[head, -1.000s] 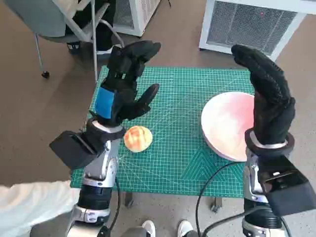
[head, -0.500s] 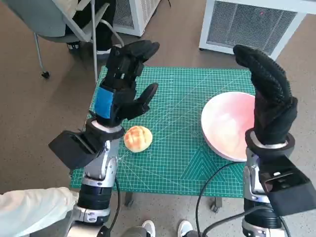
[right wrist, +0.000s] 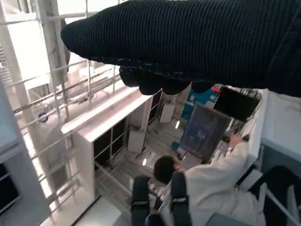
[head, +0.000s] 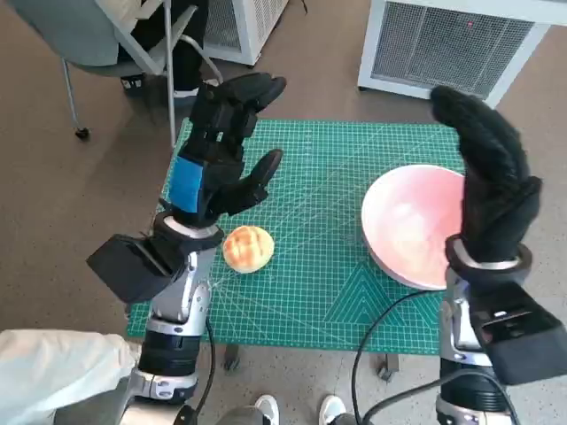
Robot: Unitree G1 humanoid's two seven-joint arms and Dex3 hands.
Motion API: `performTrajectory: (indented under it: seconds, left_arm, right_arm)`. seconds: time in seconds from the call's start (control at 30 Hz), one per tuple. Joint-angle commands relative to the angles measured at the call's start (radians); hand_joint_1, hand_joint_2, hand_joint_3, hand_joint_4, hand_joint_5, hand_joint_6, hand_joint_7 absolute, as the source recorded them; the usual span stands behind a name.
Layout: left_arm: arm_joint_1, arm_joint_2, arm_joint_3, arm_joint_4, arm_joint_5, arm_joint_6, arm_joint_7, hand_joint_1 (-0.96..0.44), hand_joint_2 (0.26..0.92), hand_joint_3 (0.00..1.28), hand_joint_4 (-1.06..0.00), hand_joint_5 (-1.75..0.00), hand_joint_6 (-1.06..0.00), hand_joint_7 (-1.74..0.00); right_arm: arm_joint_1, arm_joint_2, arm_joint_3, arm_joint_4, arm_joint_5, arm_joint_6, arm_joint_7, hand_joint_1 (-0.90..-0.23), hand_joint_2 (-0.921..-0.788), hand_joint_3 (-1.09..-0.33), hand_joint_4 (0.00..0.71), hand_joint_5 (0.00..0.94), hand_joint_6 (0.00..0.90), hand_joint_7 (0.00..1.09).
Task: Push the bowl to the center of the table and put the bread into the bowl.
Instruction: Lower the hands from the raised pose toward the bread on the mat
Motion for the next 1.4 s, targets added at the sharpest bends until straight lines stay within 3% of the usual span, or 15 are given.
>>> performTrajectory:
  seconds: [0.03, 0.23, 0.4, 0.57, 0.7, 0.87, 1.03, 1.17, 1.3, 1.4]
  left_arm:
    - [0.018, 0.012, 0.009, -0.014, -0.011, -0.001, -0.005, -0.32, 0.851, 0.52, -0.02, -0.75, 0.00, -1.02]
    - [0.027, 0.018, 0.016, -0.017, -0.018, -0.002, -0.009, -0.30, 0.834, 0.56, -0.01, -0.77, 0.00, -1.02]
    - [0.031, 0.022, 0.018, -0.020, -0.016, -0.004, -0.007, -0.29, 0.823, 0.58, 0.00, -0.77, 0.00, -1.02]
    - [0.034, 0.025, 0.021, -0.021, -0.015, -0.001, -0.006, -0.28, 0.817, 0.60, 0.00, -0.76, 0.00, -1.02]
    - [0.035, 0.025, 0.023, -0.020, -0.016, 0.002, -0.005, -0.28, 0.816, 0.61, 0.00, -0.75, 0.00, -1.01]
    - [0.041, 0.025, 0.021, -0.023, -0.014, 0.003, -0.003, -0.28, 0.815, 0.62, 0.00, -0.75, 0.00, -1.01]
    - [0.047, 0.026, 0.021, -0.032, -0.016, 0.008, -0.004, -0.28, 0.813, 0.63, 0.00, -0.75, 0.00, -1.01]
    - [0.054, 0.030, 0.023, -0.043, -0.019, 0.014, -0.005, -0.28, 0.810, 0.63, 0.00, -0.75, 0.00, -1.01]
    - [0.062, 0.036, 0.027, -0.059, -0.023, 0.025, -0.004, -0.28, 0.807, 0.63, 0.00, -0.75, 0.00, -1.01]
    - [0.069, 0.042, 0.029, -0.069, -0.023, 0.028, -0.002, -0.28, 0.804, 0.63, 0.00, -0.75, 0.00, -1.01]
  right_arm:
    - [0.025, -0.050, -0.071, 0.101, 0.005, -0.048, -0.020, -0.383, -0.921, -0.511, 0.415, 0.003, 0.149, 0.67]
    - [0.015, -0.089, -0.161, 0.244, -0.023, -0.097, -0.105, -0.372, -0.921, -0.513, 0.411, 0.001, 0.160, 0.64]
    - [-0.006, -0.132, -0.217, 0.400, -0.095, -0.126, -0.232, -0.364, -0.921, -0.532, 0.408, 0.000, 0.152, 0.63]
    - [-0.026, -0.179, -0.236, 0.562, -0.146, -0.135, -0.337, -0.371, -0.921, -0.539, 0.410, 0.001, 0.153, 0.62]
    - [-0.048, -0.207, -0.238, 0.711, -0.125, -0.140, -0.351, -0.366, -0.921, -0.539, 0.411, 0.001, 0.165, 0.60]
    - [-0.076, -0.224, -0.246, 0.870, -0.071, -0.111, -0.310, -0.375, -0.921, -0.529, 0.404, 0.000, 0.192, 0.53]
    - [-0.086, -0.232, -0.245, 0.975, -0.041, -0.063, -0.273, -0.375, -0.921, -0.526, 0.384, 0.000, 0.184, 0.50]
    - [-0.091, -0.223, -0.254, 1.027, -0.008, -0.027, -0.234, -0.369, -0.921, -0.534, 0.370, 0.000, 0.179, 0.49]
    - [-0.103, -0.192, -0.280, 1.066, 0.048, 0.028, -0.179, -0.368, -0.921, -0.542, 0.368, 0.002, 0.177, 0.48]
    - [-0.110, -0.173, -0.289, 1.085, 0.073, 0.055, -0.155, -0.353, -0.921, -0.531, 0.388, 0.011, 0.193, 0.49]
